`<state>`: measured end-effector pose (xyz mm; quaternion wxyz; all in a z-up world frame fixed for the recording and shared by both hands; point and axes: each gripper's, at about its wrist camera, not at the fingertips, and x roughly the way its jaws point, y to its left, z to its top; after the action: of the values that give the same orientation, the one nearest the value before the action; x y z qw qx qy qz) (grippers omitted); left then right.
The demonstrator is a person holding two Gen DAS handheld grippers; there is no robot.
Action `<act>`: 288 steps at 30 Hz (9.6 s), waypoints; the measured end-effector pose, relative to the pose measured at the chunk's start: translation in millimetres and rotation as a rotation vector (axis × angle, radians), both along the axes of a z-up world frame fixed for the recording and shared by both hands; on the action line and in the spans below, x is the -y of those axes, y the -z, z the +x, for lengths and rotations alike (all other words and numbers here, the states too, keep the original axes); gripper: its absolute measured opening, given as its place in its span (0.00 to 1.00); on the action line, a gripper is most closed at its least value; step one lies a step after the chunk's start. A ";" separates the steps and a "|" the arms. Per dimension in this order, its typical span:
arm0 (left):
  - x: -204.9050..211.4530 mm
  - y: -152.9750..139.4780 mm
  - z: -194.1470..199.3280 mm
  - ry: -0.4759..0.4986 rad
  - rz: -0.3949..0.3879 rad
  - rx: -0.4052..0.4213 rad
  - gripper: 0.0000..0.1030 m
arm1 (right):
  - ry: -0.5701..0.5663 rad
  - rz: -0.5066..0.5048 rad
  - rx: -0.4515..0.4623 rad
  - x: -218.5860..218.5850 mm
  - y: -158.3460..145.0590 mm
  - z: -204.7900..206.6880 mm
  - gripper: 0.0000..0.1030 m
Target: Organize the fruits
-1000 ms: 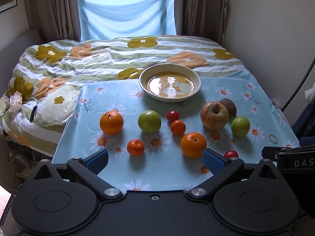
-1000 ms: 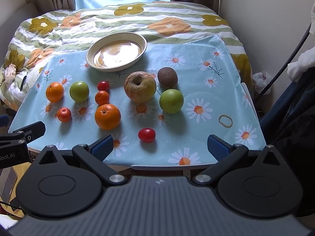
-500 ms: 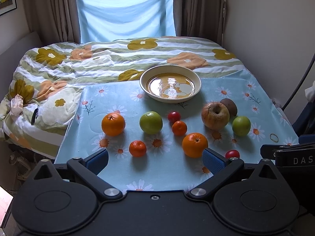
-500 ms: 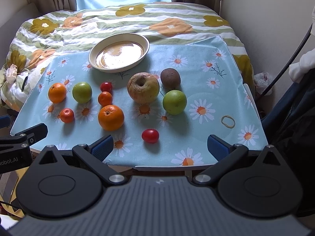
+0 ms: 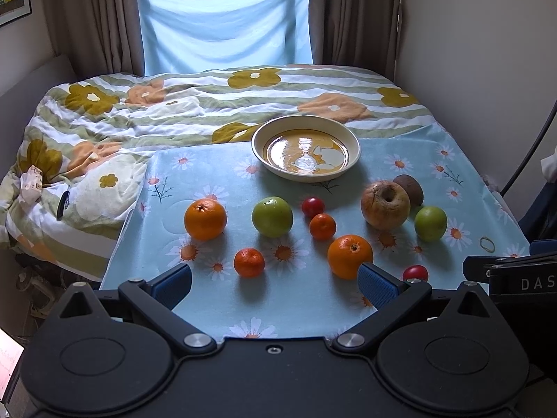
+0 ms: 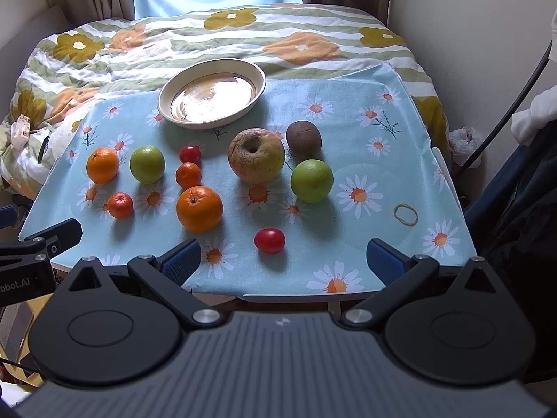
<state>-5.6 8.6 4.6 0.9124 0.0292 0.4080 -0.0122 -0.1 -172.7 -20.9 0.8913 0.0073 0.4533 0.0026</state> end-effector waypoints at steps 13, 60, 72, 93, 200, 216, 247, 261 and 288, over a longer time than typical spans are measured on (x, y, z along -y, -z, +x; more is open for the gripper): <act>-6.3 -2.8 -1.0 0.005 0.004 0.017 1.00 | 0.012 0.005 0.010 -6.4 -1.5 -1.1 1.00; 84.5 102.1 49.9 -0.090 0.028 0.030 0.97 | -0.283 -0.002 0.053 84.2 87.7 92.6 1.00; 99.6 133.0 71.6 -0.084 0.034 0.011 0.82 | -0.374 0.034 0.074 82.7 119.7 114.6 0.95; 106.3 139.2 69.0 -0.052 0.074 0.027 0.61 | -0.435 0.032 0.128 66.4 131.0 125.5 0.66; -33.9 67.0 286.5 0.165 -0.009 -0.040 0.98 | -0.303 0.010 0.049 -70.9 80.8 356.8 0.66; -40.0 59.3 266.2 0.150 -0.029 -0.007 0.98 | -0.304 -0.056 0.183 -73.1 78.8 344.4 1.00; 7.6 -28.4 115.5 0.010 0.010 0.219 0.98 | -0.290 0.035 0.292 -0.7 -31.4 184.3 1.00; 12.7 10.6 40.7 -0.100 0.059 0.248 0.98 | -0.345 0.004 0.302 10.6 4.2 107.1 1.00; -9.0 133.3 73.6 -0.139 0.116 0.069 0.64 | -0.292 0.012 0.174 -5.5 110.8 123.1 1.00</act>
<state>68.0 17.6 -128.7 0.9214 0.0538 0.3774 0.0759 123.0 -167.2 -131.7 0.9174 -0.0537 0.3705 0.1353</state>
